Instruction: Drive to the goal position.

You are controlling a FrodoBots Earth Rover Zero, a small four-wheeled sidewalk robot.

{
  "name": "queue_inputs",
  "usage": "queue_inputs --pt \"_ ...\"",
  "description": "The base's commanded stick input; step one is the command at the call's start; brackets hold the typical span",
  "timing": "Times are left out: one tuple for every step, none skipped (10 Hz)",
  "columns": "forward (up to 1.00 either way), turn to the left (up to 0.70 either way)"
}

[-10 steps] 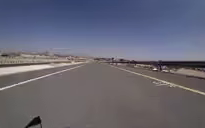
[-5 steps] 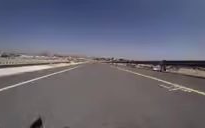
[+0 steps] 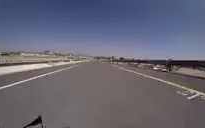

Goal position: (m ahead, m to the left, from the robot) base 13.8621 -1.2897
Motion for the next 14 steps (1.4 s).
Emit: queue_inputs --pt "1.00 0.00" --pt "1.00 0.00" --pt "1.00 0.00" --pt "1.00 0.00" --pt "1.00 0.00" --pt "1.00 0.00" --pt "1.00 0.00" --pt "1.00 0.00" --pt "1.00 0.00" --pt "1.00 0.00" --pt "1.00 0.00" --pt "1.00 0.00" --pt "1.00 0.00" --pt "1.00 0.00"
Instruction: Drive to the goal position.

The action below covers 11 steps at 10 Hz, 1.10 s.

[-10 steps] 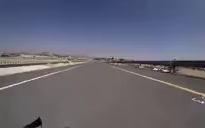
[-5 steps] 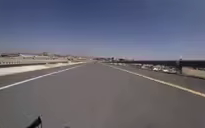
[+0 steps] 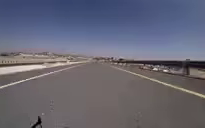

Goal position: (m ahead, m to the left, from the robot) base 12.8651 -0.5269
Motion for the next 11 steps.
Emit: queue_inputs --pt "1.00 0.00" --pt "1.00 0.00" --pt "1.00 0.00" --pt "1.00 0.00" --pt "1.00 0.00" --pt "1.00 0.00" --pt "1.00 0.00" --pt "1.00 0.00" --pt "1.00 0.00" --pt "1.00 0.00" --pt "1.00 0.00"
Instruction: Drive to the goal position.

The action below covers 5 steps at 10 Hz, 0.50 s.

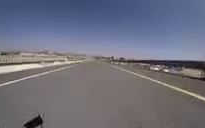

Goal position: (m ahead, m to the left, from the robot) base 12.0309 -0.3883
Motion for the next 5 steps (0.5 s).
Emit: queue_inputs --pt "1.00 0.00" --pt "1.00 0.00" --pt "1.00 0.00" --pt "1.00 0.00" --pt "1.00 0.00"
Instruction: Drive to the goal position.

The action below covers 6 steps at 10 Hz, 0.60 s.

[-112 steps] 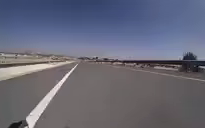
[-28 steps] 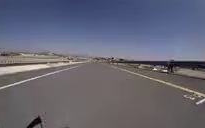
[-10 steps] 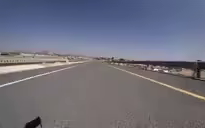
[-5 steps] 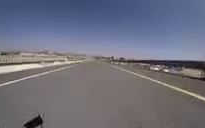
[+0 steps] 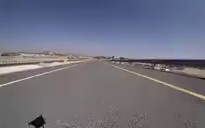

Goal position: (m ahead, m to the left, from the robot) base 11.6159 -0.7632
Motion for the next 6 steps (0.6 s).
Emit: queue_inputs --pt "1.00 0.00" --pt "1.00 0.00" --pt "1.00 0.00" --pt "1.00 0.00" --pt "1.00 0.00" --pt "1.00 0.00"
